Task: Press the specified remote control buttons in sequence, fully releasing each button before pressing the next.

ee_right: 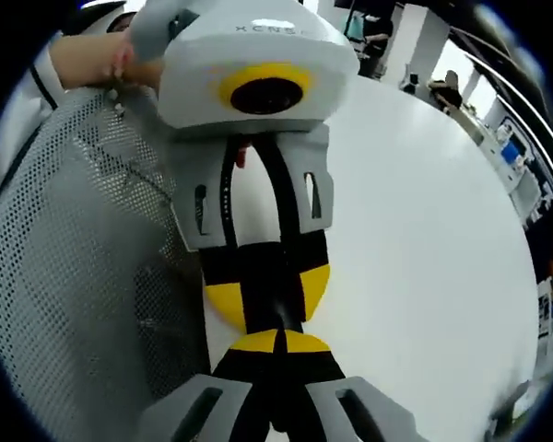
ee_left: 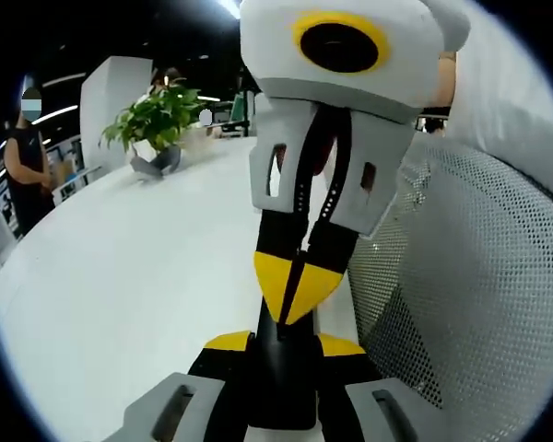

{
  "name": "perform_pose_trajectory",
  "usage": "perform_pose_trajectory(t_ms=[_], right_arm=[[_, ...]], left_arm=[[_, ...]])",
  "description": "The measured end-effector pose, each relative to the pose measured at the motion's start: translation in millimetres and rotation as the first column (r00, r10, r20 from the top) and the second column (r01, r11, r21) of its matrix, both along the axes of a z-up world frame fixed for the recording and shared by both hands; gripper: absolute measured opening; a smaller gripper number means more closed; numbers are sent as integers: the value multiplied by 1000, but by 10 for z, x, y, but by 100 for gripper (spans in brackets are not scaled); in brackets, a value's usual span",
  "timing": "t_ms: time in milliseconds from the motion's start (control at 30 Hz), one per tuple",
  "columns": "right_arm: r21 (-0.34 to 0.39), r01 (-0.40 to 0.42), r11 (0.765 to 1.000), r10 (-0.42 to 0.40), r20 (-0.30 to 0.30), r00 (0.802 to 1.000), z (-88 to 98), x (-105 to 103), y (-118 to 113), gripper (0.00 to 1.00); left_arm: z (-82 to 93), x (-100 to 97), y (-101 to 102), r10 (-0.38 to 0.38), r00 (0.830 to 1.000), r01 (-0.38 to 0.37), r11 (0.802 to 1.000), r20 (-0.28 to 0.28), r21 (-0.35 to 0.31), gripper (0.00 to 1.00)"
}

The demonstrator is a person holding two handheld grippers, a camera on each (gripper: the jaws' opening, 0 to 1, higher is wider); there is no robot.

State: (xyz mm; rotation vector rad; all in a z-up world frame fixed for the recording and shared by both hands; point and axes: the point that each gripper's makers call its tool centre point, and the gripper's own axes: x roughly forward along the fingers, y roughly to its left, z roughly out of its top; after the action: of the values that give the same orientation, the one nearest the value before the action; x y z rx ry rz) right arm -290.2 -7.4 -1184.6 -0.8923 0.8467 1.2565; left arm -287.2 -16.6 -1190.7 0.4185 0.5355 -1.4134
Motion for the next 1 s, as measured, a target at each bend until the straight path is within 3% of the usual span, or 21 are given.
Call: perform_pose_trajectory(t_ms=[167, 300, 367, 700, 833, 1000], right_arm=[[70, 34, 997, -31, -38, 999, 19, 9, -14, 0], [57, -5, 998, 7, -24, 1000, 21, -8, 10, 0], [87, -35, 996, 38, -32, 999, 30, -41, 75, 0], [35, -58, 998, 57, 15, 998, 6, -29, 68, 0], [1, -95, 996, 94, 68, 993, -5, 0, 83, 0], [-10, -91, 996, 91, 73, 993, 1, -1, 72, 0]], left_arm=[[-1, 2, 2, 0, 1000, 0, 1000, -2, 0, 25], [-1, 2, 3, 0, 1000, 0, 1000, -3, 0, 25], [-1, 3, 2, 0, 1000, 0, 1000, -4, 1, 25], [-10, 3, 5, -3, 1000, 3, 1000, 2, 5, 25], [-12, 7, 5, 4, 1000, -4, 1000, -2, 3, 25], [-12, 5, 2, 1, 1000, -1, 1000, 2, 5, 25]])
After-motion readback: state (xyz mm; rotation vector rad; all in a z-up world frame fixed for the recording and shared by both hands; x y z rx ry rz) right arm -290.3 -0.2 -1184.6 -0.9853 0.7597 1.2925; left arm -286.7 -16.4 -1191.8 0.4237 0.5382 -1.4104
